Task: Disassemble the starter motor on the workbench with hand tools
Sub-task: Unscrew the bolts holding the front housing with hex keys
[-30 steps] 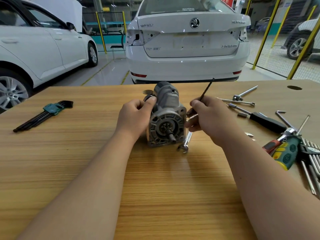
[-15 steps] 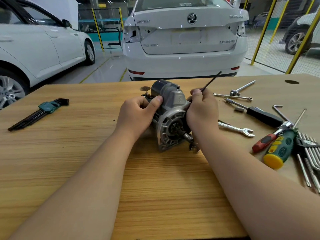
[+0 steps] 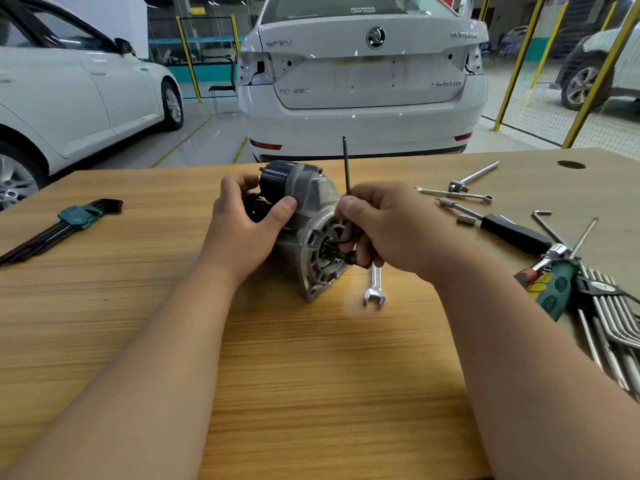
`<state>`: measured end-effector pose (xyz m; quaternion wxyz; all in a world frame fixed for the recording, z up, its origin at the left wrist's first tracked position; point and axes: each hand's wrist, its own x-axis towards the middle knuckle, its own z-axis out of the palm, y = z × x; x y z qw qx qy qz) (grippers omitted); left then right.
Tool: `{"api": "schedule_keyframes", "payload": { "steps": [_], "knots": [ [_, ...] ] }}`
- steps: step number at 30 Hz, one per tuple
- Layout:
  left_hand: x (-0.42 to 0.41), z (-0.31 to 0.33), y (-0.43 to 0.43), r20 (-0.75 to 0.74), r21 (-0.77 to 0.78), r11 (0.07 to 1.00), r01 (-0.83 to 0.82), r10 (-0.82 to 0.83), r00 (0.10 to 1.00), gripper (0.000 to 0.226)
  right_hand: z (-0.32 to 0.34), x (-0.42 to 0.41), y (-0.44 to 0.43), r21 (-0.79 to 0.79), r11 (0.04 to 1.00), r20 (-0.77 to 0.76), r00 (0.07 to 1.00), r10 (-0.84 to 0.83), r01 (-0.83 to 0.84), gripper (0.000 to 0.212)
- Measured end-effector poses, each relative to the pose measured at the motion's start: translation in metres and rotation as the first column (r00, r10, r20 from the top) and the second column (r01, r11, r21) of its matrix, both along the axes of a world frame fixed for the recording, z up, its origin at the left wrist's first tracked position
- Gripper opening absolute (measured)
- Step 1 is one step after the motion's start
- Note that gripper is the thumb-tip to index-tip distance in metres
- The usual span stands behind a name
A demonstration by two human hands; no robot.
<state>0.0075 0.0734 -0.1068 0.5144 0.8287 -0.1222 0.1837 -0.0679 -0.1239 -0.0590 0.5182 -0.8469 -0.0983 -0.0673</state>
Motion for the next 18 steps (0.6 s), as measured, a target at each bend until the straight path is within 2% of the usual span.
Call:
{"api": "schedule_keyframes", "payload": {
  "steps": [2,5,7,10,13,18],
  "knots": [
    [0.001,-0.001,0.003,-0.054,0.046,0.998,0.03,-0.028,0.998,0.081,-0.001,0.0,0.002,-0.062,0.997,0.028,0.999,-0.035,0.037,0.023],
    [-0.002,0.0,0.004,-0.113,0.191,0.98,0.05,-0.029,0.993,0.12,-0.004,0.001,0.003,-0.121,0.988,0.082,0.993,-0.088,0.098,0.026],
    [-0.003,0.003,0.006,-0.104,0.267,0.962,0.06,-0.033,0.994,0.131,-0.004,0.0,0.003,-0.128,0.987,0.071,0.994,-0.085,0.093,0.027],
    [-0.004,0.008,0.008,-0.085,0.298,0.953,0.058,-0.034,0.996,0.124,-0.001,-0.001,0.003,-0.107,0.993,0.018,0.999,-0.051,0.052,0.026],
    [-0.002,0.009,0.002,-0.05,0.366,0.93,-0.043,0.065,0.997,0.119,0.0,-0.001,0.001,-0.155,0.985,0.029,0.997,-0.069,0.072,0.027],
    [-0.005,0.005,-0.019,0.05,0.537,0.806,-0.248,0.263,0.963,0.109,0.002,0.001,-0.002,-0.185,0.976,0.083,0.991,-0.104,0.118,0.028]
  ]
}}
